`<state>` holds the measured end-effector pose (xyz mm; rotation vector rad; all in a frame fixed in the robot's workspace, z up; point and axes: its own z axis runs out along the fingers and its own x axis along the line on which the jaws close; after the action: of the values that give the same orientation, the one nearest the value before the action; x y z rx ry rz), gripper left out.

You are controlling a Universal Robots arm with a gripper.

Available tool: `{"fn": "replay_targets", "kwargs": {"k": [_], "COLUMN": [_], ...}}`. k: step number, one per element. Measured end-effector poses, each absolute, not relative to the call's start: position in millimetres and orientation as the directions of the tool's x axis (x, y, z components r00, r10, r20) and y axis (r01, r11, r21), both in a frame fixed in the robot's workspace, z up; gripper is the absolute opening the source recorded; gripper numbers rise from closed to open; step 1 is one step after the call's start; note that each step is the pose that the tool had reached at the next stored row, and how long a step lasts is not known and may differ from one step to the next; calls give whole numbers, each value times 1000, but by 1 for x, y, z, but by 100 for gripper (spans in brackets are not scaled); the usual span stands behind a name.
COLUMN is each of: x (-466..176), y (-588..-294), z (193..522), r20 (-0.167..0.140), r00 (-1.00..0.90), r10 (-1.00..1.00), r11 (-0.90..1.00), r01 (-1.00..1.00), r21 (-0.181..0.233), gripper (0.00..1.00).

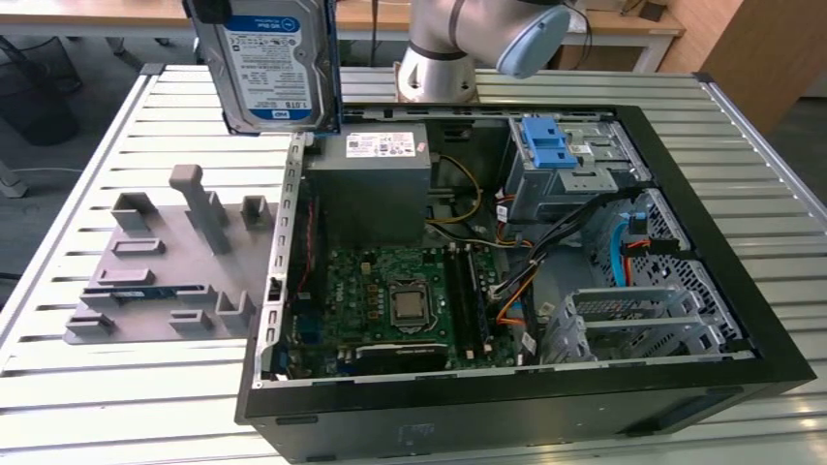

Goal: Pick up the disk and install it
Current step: 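Pick up the disk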

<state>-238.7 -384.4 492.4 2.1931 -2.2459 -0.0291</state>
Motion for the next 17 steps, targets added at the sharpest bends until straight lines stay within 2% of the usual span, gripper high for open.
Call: {"fn": "replay_targets", "kwargs": {"k": [17], "x": [-208], "y": [-385], "z": [492], "r20": [-11], "r00": [-24], "r10": [-1000], "r11": [24], "r01": [-1000], "r21": [16], "gripper": [36]}}
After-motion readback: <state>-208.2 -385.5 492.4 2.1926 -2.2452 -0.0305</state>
